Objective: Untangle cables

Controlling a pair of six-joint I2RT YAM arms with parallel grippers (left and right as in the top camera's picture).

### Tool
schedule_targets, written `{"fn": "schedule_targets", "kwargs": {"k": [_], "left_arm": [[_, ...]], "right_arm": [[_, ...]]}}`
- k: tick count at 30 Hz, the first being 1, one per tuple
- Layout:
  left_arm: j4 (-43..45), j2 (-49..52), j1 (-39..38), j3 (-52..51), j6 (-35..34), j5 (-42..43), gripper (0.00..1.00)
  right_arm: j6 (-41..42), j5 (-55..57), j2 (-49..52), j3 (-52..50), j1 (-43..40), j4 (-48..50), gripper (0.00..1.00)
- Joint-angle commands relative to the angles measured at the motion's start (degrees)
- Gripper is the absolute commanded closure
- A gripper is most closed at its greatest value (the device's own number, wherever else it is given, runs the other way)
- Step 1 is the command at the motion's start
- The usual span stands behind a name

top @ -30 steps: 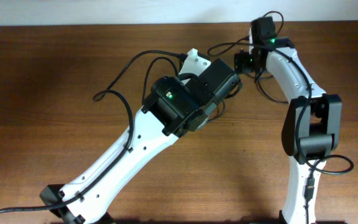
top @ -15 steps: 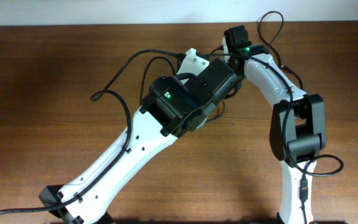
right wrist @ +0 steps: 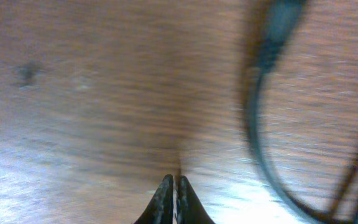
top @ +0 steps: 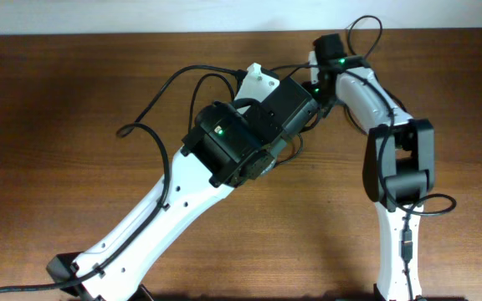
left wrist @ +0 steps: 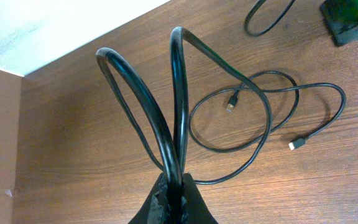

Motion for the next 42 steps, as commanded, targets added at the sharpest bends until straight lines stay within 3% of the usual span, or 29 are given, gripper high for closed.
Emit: {"fn": "schedule_targets", "kwargs": {"k": [1,14,19,25,26,27,28,31,32,33,34,42], "left_arm": [[-1.1,-1.7,0.2,1.4,0.4,-0.6,1.0],[-1.2,-1.7,0.2,1.4,-0.7,0.5,1.0],[-0.3,-1.7,0.2,1.5,-0.6,0.4,1.0],[0.2,-1.7,0.2,1.5,-0.6,0.2,1.0],[0.5,-1.7,0.2,1.5,-0.6,0.2,1.0],[0.6,-1.7,0.2,1.5,-0.6,0.3,1.0],[0.6,-1.7,0.2,1.5,-0.6,0.5,1.0],[4.8,-1.7,0.2,1.6,0.9,2.4,1.0],[7.4,-1.7,0.6,1.6,2.7,5.0,1.0],[14.1,-1.1,2.4,1.6,6.8,11.5,1.0],[17.1,-0.7,3.5,1.6,7.2,11.9,1.0],[27.2,5.2,8.6,1.6,10.1,22.0,1.0]], "right_arm": [[-0.7,-0.2,1.1,1.9,-4.0,0.0,0.96],[-5.6,0.7,1.3,1.9,-25.0,0.4,0.96],[-6.3,0.3,0.0,4.2,-20.7,-3.2,0.96],[-9.7,0.5,-1.3,17.0,-10.6,-15.4,0.96],[-9.6,1.0,-1.7,18.7,-8.7,-16.9,0.81],[-9.6,1.6,-2.3,21.6,-6.4,-19.5,0.42],[-9.6,2.3,-2.8,23.9,-5.2,-21.5,0.41],[-9.6,4.9,-6.5,31.4,-4.0,-30.1,0.41],[-9.6,5.3,-8.9,33.9,-4.3,-33.8,0.48],[-9.6,5.8,-11.7,35.3,-5.0,-36.2,0.91],[-9.4,7.4,-14.0,35.7,-5.6,-37.3,0.96],[-9.2,8.2,-37.7,35.8,-15.4,-38.3,0.96]]}}
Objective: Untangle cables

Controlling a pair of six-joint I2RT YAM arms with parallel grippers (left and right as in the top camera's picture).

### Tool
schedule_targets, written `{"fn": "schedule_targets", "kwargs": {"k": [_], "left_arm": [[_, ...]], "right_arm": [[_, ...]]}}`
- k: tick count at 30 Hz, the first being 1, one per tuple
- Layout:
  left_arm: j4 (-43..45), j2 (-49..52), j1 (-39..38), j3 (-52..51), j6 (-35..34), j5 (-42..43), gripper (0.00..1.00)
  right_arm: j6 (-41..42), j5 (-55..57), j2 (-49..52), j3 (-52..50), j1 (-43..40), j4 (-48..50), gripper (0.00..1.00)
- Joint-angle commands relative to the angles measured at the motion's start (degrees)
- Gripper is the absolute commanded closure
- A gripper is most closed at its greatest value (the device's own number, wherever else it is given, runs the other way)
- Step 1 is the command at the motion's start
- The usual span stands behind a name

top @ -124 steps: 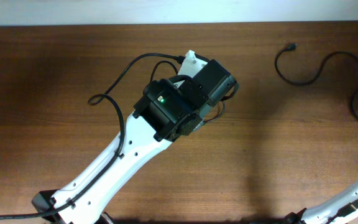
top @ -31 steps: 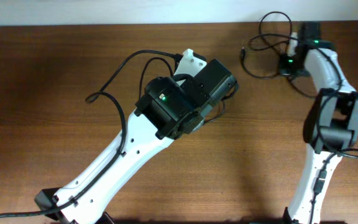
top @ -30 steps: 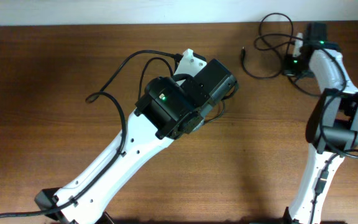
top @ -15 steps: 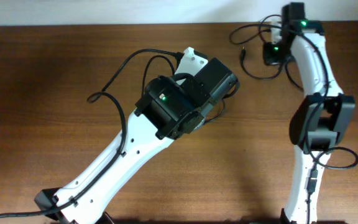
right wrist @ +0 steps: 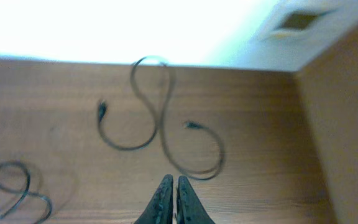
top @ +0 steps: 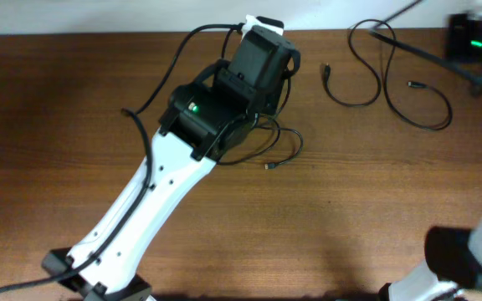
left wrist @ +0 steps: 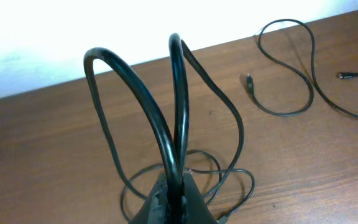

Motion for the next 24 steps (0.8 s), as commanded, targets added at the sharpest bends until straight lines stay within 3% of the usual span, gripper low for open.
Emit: {"fn": "schedule_targets", "kwargs": {"k": [1,5,9,18,19,20,21,24], "left_arm": [[5.7,6.2,0.3,0.9,3.6,8.7,1.0],[20.3,14.1,0.3,1.0,3.5,27.5,1.0],[27.3,16.8,-0.5,1.2,0.0,43.2,1.0],[27.0,18.6,-10.4,1.1,-3.2,43.6,1.0],[26.6,18.7,-10.9,1.1,-3.2,41.6,0.95],[26.2,18.6,-10.9,1.2,-3.2,40.3,0.07],[26.0,18.6,-10.7,1.2,-3.2,40.3,0.01],[25.4,18.6,-9.3,1.2,-3.2,41.0,0.01]], "right_arm": [[0.2,-2.1,-5.7,0.7,-2.3,-1.5,0.96],[0.2,-2.1,-6.4,0.5,-2.2,-3.2,0.96],[0.2,-2.1,-6.4,0.4,-2.2,-3.2,0.96],[0.2,-1.0,-6.4,0.4,-2.2,-3.5,0.96],[0.2,-1.0,-6.4,0.4,-2.3,-3.6,0.96],[0.2,-1.0,-6.4,0.4,-2.3,-3.6,0.96],[0.2,-1.0,-6.4,0.4,-2.2,-3.7,0.96],[0.2,-1.0,-6.4,0.4,-2.2,-3.8,0.96]]}}
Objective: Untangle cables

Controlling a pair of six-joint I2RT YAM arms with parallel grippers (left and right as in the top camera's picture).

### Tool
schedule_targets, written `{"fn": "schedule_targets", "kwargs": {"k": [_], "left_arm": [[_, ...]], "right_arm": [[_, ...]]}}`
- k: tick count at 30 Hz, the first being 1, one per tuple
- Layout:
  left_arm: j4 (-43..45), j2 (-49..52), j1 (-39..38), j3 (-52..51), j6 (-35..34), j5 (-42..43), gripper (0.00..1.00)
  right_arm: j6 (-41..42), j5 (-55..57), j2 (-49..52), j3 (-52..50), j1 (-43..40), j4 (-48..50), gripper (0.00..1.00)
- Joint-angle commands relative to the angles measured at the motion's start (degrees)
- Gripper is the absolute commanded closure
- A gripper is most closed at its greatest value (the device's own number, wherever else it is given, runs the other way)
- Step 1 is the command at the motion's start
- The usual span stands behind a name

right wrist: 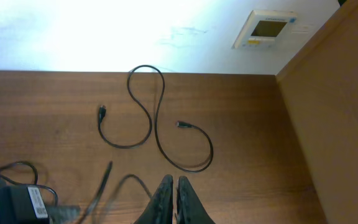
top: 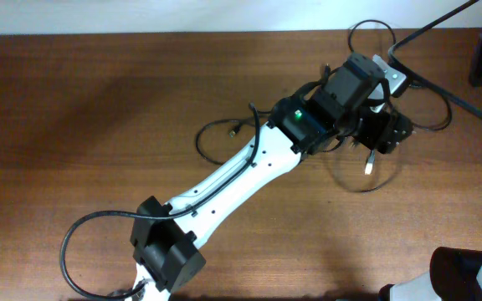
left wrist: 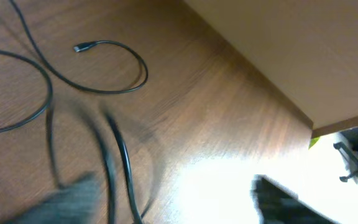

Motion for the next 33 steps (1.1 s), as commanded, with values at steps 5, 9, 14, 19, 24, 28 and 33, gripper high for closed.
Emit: {"fn": "schedule_targets", "kwargs": {"k": [5,9,14,19,24,28,33], "left_arm": [[-1.0,0.7,-4.5,0.9,1.2,-2.1,0.01],[-10.4,0.2,-0.6,8.4,2.6,-12.2,0.01],[-38.7,-0.3,6.4,35.8,5.3,-32.0,0.01],[-55.2,-0.7,9.3,49.1,4.9,-36.6,0.01],[-61.4,-2.8,9.4,51.3,4.6,-40.5,0.01],[-61.9,-4.9,9.4,51.3,4.5,-41.6,0.01],[-61.9,-8.2,9.4,51.3,4.7,-42.7,0.01]], "right_arm": [[0.2,0.3,0.1,-0.2,-0.3,0.0,0.96],[0.2,-2.9,0.1,-1.6,-0.2,1.2,0.96],[0.2,-4.2,0.3,-14.7,-0.1,8.8,0.96],[1.5,-7.1,1.9,-37.0,0.2,23.8,0.96],[4.4,-5.6,7.9,-48.4,5.9,29.0,0.96],[5.8,-5.1,13.4,-48.4,10.8,25.8,0.95],[5.8,-3.0,16.9,-51.8,11.0,24.9,0.48]]}}
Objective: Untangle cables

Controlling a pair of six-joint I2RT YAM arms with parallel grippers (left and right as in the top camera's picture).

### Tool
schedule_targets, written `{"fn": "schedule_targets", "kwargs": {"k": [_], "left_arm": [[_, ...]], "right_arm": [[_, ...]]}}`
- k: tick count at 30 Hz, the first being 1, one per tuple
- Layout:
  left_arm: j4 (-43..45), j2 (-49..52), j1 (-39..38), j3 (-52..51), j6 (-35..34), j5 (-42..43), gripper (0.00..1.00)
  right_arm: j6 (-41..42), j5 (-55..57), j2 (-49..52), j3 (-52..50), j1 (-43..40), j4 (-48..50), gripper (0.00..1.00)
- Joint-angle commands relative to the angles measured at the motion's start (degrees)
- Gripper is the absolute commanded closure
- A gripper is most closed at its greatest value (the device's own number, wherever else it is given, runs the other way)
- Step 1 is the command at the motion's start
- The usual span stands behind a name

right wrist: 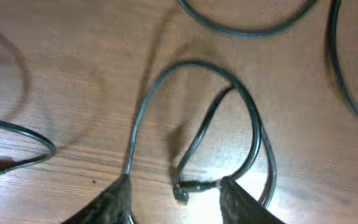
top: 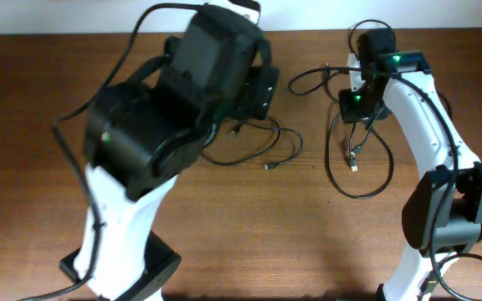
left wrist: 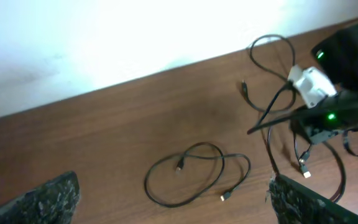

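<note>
One thin black cable lies in a loose loop on the table's middle; the left wrist view shows this cable below my left gripper, which is open wide and raised high. A second black cable forms a loop at the right. My right gripper is open just above that cable, its plug end lying between the fingers. In the overhead view the right gripper is over the loop's top. A third cable curls at the back right.
The wooden table ends at a white wall along the back. My bulky left arm is close to the overhead camera and hides the back middle. The right arm stands along the right side.
My left arm was stretched to the right cable; now it is raised at the back left with its gripper open. My right gripper was high and shut; now it is low over the right cable and open.
Both grippers were shut and close together at the back middle. Then the right arm was high at the right and two thin cables lay apart. Then the left arm was at the right cable. Now both grippers are open, the right one low over that cable.
</note>
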Motion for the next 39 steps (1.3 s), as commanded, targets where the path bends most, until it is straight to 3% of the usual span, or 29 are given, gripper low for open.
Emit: {"fn": "schedule_targets", "kwargs": {"k": [1,7,9,22,23,24,25,35,36,37,38,39], "left_arm": [[-0.1,-2.2,0.1,0.9,0.6,-1.2,0.01],[-0.1,-2.4,0.1,0.9,2.2,-1.5,0.01],[-0.1,-2.6,0.1,0.9,2.3,-1.5,0.01],[-0.1,-2.6,0.1,0.7,3.5,-1.4,0.01],[-0.1,-2.6,0.1,0.3,3.5,-1.4,0.0],[-0.1,-2.6,0.1,-0.1,3.5,-1.4,0.01],[-0.1,-2.6,0.1,-0.9,3.5,-1.4,0.01],[-0.1,-6.6,0.1,-2.0,3.2,-1.4,0.05],[-0.1,-7.2,0.1,-2.0,3.3,-1.4,0.06],[-0.1,-7.8,0.1,-2.0,3.3,-1.4,0.06],[-0.1,-8.3,0.1,-2.0,3.3,-1.4,0.06],[-0.1,-8.6,0.1,-2.0,3.3,-1.2,0.06]], "right_arm": [[0.3,1.6,0.9,-4.7,-0.6,1.3,0.47],[1.8,1.8,0.9,-17.5,-0.6,10.5,0.46],[1.8,1.9,0.9,-17.4,-0.6,10.9,0.17],[1.8,1.7,0.9,-16.4,-5.4,10.5,0.12],[1.8,1.2,0.9,-16.0,-5.2,10.5,0.15],[1.4,-0.2,0.9,-15.9,-5.2,10.6,0.48],[1.4,-0.9,0.9,-15.9,-5.2,10.8,0.96],[1.4,-1.1,0.9,-16.0,-5.2,12.3,0.96],[1.4,-1.0,0.9,-16.0,-5.3,12.5,0.82],[1.4,-1.0,0.9,-16.0,-5.3,12.5,0.2],[1.4,-1.0,0.9,-16.0,-5.3,13.2,0.01],[1.4,-1.0,0.9,-16.0,-5.3,14.1,0.01]]}}
